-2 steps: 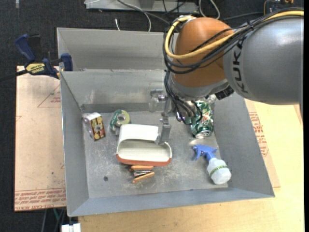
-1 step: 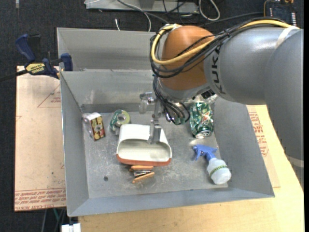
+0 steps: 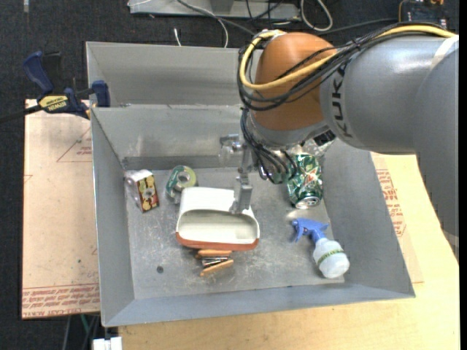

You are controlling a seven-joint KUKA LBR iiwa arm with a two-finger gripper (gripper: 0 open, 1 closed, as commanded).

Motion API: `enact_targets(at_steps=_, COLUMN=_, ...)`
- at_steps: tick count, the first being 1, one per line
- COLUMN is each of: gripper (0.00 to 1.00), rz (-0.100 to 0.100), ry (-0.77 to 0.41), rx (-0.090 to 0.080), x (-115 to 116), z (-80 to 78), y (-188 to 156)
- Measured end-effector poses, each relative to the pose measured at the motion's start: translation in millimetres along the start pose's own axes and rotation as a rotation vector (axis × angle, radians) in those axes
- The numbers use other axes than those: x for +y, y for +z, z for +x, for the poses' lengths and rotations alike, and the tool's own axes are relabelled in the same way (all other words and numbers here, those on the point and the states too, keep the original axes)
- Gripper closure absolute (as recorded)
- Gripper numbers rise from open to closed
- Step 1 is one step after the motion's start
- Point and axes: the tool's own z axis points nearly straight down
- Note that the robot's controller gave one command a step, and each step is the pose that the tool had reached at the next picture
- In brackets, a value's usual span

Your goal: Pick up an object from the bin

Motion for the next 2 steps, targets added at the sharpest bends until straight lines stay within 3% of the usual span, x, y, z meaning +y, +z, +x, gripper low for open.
enact_targets(at_steps=1, gripper=0.0, rz=-0.002, ry=-0.164, rx=0.001, x=4.1, z=-15.7, y=94.4)
enact_targets(at_steps=2, gripper=0.0, rz=-0.002, ry=-0.08, rx=-0.004, x=-27.5, z=7.6, y=58.7)
